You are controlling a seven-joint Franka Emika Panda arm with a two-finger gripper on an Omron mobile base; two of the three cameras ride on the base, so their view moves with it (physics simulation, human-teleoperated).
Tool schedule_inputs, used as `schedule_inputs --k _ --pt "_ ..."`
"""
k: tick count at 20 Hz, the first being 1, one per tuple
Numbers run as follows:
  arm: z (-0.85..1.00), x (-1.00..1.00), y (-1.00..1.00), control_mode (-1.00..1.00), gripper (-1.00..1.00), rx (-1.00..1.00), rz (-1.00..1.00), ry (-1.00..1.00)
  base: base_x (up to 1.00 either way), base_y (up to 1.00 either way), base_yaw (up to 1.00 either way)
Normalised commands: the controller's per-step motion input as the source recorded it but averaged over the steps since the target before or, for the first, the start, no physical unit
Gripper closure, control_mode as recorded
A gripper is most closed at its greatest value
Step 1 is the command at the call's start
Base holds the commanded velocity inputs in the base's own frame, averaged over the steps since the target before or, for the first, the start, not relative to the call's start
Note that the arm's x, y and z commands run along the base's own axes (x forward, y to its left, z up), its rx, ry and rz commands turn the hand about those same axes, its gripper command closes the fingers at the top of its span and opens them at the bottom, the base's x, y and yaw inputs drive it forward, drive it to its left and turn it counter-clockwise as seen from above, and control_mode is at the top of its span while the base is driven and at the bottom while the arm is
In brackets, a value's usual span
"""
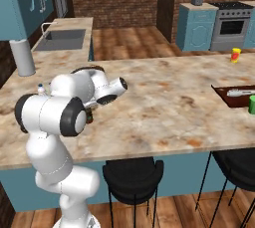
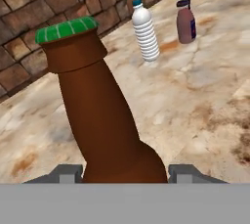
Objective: Place the drinks on the dining counter in a tight cluster.
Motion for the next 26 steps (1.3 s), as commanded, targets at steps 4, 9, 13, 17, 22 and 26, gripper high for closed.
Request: schedule_inputs --k 4,9,13,17,22,26 --pt "0.0 0.22 -0.67 -1.0 1.0 0.0 0.0 0.0 0.0 0.0 0.0" --pt "-0.02 0.01 -0.51 -1.0 1.0 0.0 -0.01 0.0 0.0 0.0 0.0" --pt "-0.16 0.0 -0.43 -1.0 1.0 0.04 0.0 0.0 0.0 0.0 0.0" --pt "-0.23 0.0 -0.07 -1.0 1.0 0.11 0.0 -0.02 0.0 0.0 0.0" --pt "-0.18 0.0 0.0 -1.0 1.0 0.18 0.0 -0.08 0.0 0.0 0.0" --pt "-0.21 0.0 0.0 -1.0 1.0 0.15 0.0 -0.11 0.0 0.0 0.0"
